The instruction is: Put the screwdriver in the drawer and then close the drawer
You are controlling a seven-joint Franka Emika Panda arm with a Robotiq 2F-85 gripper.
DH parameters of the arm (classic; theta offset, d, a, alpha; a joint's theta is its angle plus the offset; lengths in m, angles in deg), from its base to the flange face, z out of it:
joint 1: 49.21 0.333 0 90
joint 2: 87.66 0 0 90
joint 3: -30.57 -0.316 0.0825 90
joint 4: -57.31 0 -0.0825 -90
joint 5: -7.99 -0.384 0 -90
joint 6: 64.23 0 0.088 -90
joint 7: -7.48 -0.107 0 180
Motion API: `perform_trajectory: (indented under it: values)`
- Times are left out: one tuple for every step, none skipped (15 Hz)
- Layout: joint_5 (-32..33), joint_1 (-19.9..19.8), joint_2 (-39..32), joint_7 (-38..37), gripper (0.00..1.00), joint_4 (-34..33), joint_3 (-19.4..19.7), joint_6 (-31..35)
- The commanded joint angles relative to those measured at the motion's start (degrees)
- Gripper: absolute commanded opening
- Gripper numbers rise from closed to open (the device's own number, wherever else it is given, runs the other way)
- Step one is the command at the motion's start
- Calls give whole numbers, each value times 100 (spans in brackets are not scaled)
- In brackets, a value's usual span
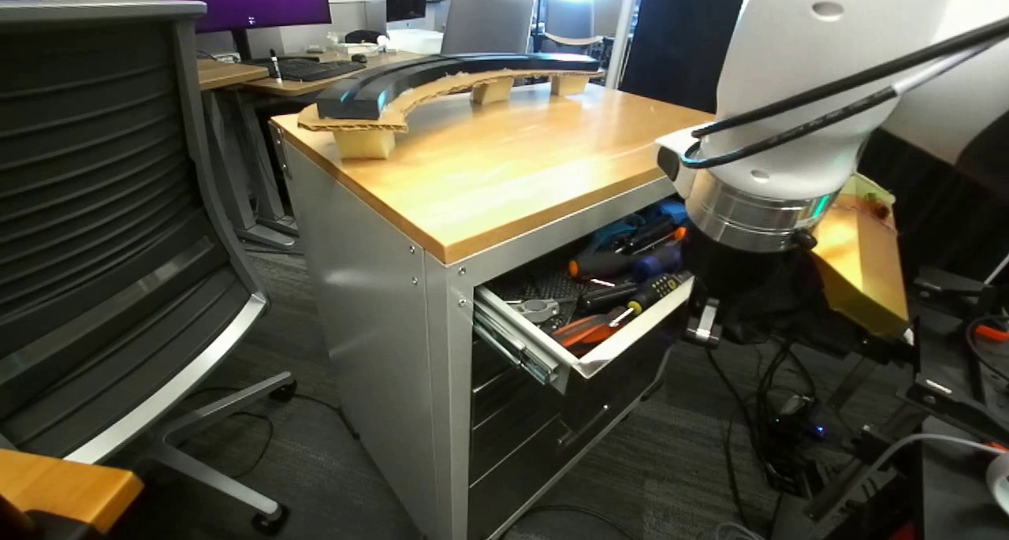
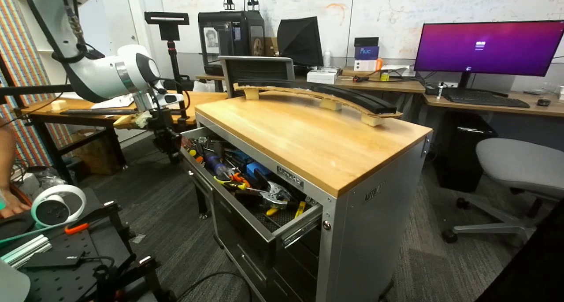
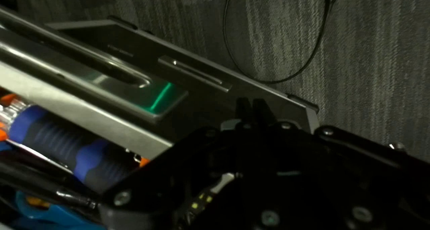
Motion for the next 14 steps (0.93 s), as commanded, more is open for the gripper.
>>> perform_trajectory:
  values:
    - [1237,368,-649,-831,12,-962,354,-165]
    - [1488,394,-778,-1033,12,-1152,351,-256]
    - [1721,416,-931,-1211,11,-1386,351,-384]
    - [1909,400,-1050,-1349,10,-1561,327,-471]
    - [2079,397,-1194,-1477,11,-1766,292,-583]
    - [2239,393,-1328,-1562,11,-1957,265,-692]
    - [2380,392,-1453,-1635,11,-2142,238,-808]
    - [2500,383,-1564,-1696,11,-2303,214,-905]
    - [2597,369,-1655,-1767,10,-2433,188,-982]
    - [2689,360,-1715,-1821,11,-2534,165,-1054]
    - [2735,331,-1737,-1853,10,-2586,127,-1110]
    - [2770,299,-1720,-1891,12,-2594,104,-1169]
    - [2751,238,-1646,-1909,11,-2533,68,-1212]
    - [2723,186,-1519,-1930,12,-2422,58,-1265]
